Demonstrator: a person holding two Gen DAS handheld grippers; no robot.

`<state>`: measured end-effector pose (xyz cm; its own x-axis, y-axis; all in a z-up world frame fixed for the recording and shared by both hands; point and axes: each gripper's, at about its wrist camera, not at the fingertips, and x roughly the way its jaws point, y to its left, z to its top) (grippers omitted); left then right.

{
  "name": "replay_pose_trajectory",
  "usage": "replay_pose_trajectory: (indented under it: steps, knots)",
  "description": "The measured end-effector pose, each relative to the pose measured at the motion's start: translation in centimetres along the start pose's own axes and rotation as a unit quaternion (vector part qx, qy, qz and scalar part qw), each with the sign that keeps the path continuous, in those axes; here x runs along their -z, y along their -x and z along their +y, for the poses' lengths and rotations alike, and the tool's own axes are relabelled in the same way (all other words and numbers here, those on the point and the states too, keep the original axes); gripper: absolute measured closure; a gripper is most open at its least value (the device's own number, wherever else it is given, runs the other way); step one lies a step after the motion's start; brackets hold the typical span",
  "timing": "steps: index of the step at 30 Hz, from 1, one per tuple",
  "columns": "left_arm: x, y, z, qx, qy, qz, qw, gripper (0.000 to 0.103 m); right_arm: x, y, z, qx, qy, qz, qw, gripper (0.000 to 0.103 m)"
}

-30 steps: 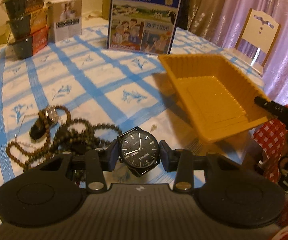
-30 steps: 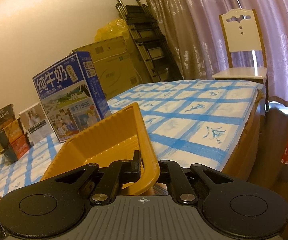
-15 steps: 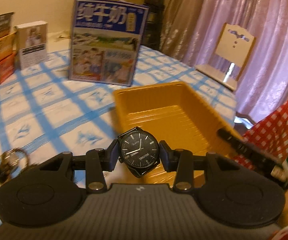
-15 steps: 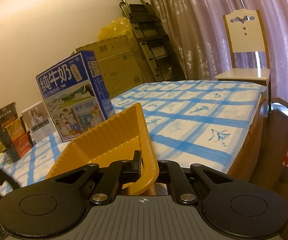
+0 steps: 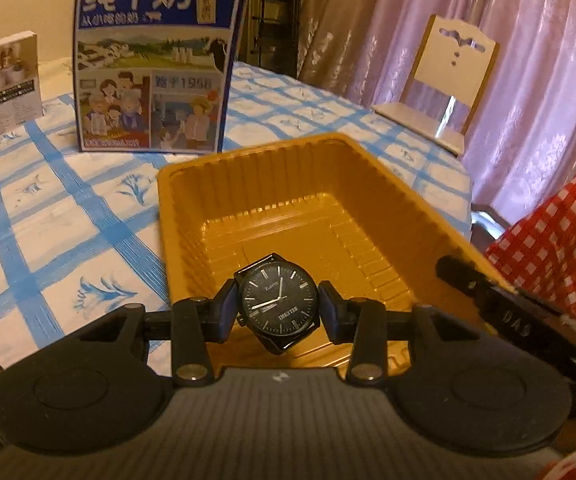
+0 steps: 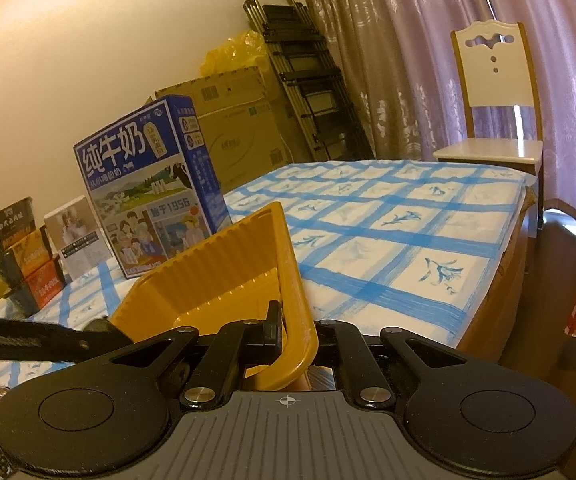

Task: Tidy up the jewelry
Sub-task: 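Carry the black watch into the orange tray and open the left tool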

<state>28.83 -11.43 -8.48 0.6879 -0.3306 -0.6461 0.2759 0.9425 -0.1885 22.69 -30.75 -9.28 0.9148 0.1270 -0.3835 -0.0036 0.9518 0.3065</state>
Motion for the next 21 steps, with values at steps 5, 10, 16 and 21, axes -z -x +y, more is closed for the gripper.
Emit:
replay_pose_trajectory:
  steps: [5,10,16,21]
  knots:
    - [1.6,-1.2,0.1,0.021,0.01,0.05,0.9985,0.065,0.2,0.0,-0.2,-0.001,0.0,0.003,1.0,0.096]
    - [1.9,-2.0,-0.1,0.024,0.006,0.069,0.9973,0.064,0.2,0.0,-0.2,-0.001,0.008,0.003,1.0,0.096]
    - [1.5,-1.6,0.2,0.022,0.016,0.062,0.9977,0.051,0.2,-0.1,-0.1,0.004,0.009,0.008,1.0,0.096]
    - [1.2,0.2,0.6,0.01,0.015,0.047,0.9987,0.051,0.2,-0.2,-0.1,0.004,0.01,0.009,1.0,0.096]
